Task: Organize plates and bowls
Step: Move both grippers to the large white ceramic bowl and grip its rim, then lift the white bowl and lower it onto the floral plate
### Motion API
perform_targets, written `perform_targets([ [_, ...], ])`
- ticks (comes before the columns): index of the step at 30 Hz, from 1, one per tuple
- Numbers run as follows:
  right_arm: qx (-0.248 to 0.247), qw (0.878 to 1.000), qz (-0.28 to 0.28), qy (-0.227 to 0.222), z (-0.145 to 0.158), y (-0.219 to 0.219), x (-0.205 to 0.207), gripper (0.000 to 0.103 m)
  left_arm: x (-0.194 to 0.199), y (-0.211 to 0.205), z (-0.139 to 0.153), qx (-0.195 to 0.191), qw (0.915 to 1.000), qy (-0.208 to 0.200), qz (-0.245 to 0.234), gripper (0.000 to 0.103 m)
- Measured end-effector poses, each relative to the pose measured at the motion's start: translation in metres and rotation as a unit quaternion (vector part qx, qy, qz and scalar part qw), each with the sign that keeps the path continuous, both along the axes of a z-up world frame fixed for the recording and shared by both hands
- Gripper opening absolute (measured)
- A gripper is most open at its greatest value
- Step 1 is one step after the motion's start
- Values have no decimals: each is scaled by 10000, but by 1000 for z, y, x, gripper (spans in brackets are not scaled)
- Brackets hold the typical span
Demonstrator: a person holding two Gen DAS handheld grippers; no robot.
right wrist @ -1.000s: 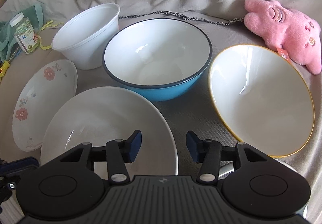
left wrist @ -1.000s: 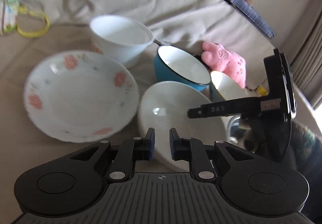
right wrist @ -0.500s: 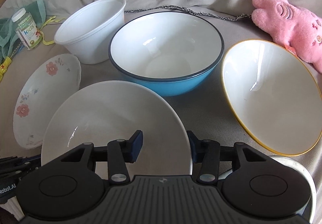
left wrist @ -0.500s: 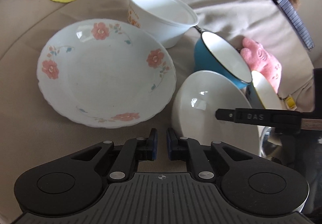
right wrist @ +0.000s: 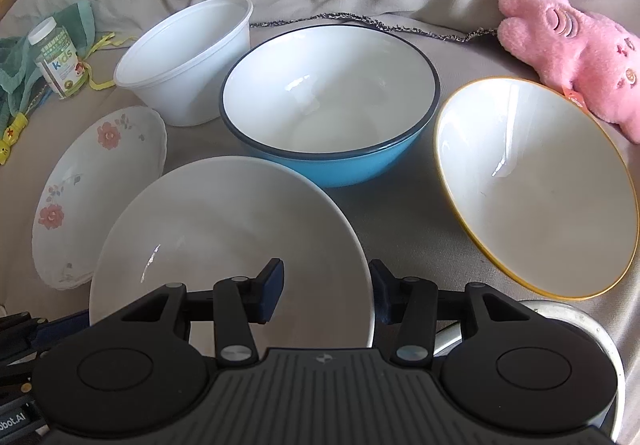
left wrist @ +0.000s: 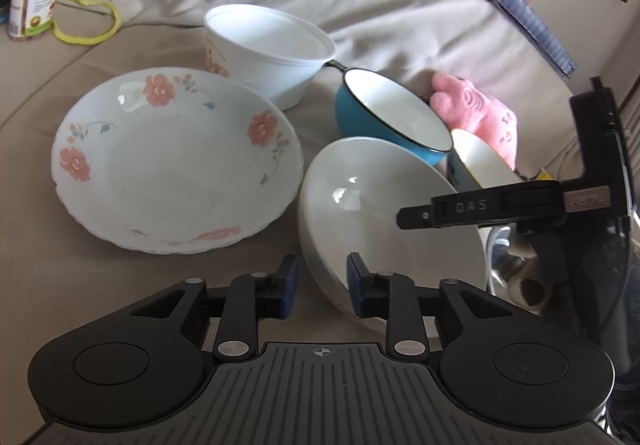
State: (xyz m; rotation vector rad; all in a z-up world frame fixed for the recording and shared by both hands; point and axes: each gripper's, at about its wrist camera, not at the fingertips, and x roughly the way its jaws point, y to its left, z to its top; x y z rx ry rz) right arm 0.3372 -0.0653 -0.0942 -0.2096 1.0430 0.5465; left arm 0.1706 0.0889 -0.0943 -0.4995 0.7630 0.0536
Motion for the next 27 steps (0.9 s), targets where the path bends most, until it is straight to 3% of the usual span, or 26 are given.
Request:
perform_targets([
  [11, -105, 9995, 250, 148, -8, 8, 6, 47, 42, -3, -29, -376, 9981, 480, -29, 32],
  [15, -65, 9996, 198, 213, -8, 8, 8, 47, 46, -3, -24, -362, 9966, 728, -104, 31],
  [19, 36, 9995, 229, 193, -1, 8, -1, 48, 44, -13, -13, 131, 9955, 916, -198, 33],
  [27, 58, 9996, 269, 76, 20, 13, -17, 49, 25, 0, 5, -45, 9970, 730, -256, 34],
])
